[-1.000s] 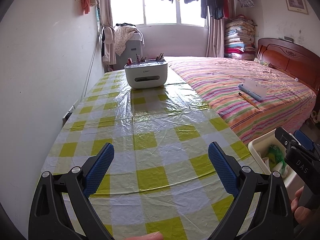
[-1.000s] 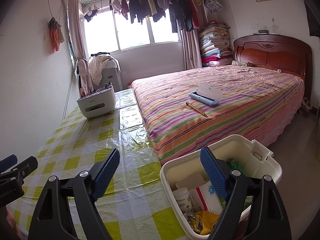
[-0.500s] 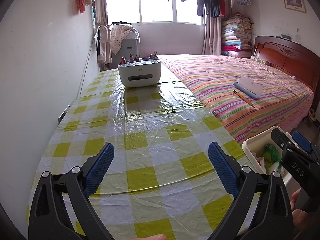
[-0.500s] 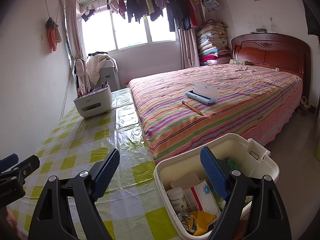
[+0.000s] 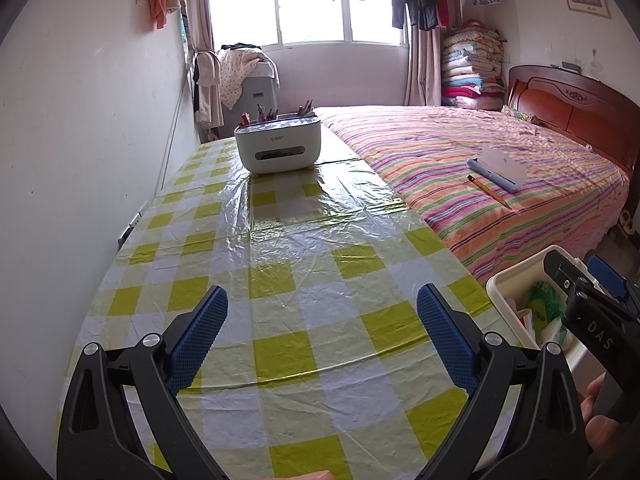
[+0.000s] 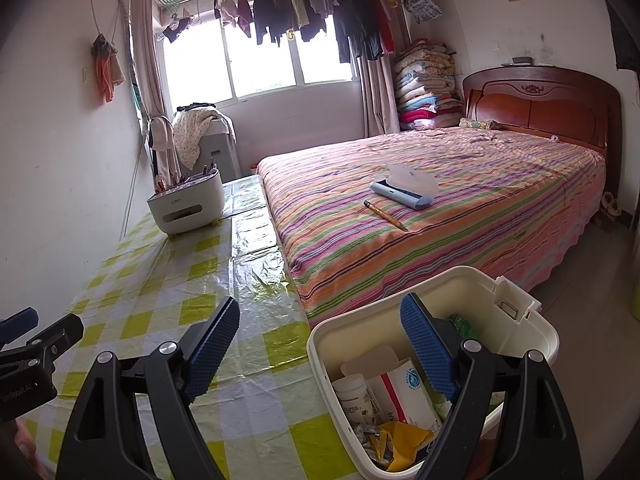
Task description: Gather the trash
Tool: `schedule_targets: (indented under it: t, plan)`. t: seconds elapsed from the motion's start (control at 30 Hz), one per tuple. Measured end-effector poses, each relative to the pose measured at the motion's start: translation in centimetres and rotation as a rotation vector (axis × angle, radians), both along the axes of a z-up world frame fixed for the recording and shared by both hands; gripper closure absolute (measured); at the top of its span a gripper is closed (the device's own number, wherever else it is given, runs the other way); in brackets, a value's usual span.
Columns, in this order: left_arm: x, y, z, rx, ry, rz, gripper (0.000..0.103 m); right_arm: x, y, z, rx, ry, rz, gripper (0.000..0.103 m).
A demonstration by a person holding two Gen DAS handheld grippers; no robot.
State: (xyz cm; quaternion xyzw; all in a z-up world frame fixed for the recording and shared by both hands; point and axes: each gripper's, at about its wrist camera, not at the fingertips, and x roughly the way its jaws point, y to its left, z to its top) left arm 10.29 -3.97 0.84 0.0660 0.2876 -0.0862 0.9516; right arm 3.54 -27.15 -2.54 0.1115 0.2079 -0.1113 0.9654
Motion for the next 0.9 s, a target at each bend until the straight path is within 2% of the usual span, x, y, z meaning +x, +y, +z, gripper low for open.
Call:
schedule_targets:
  t: [0.9]
  plan:
    - [-0.36,-0.21,0.07,0.012,-0.014,-0.004,0.007,0.13,0.37,-0.04,-0.002,-0.003,0.002,0.022]
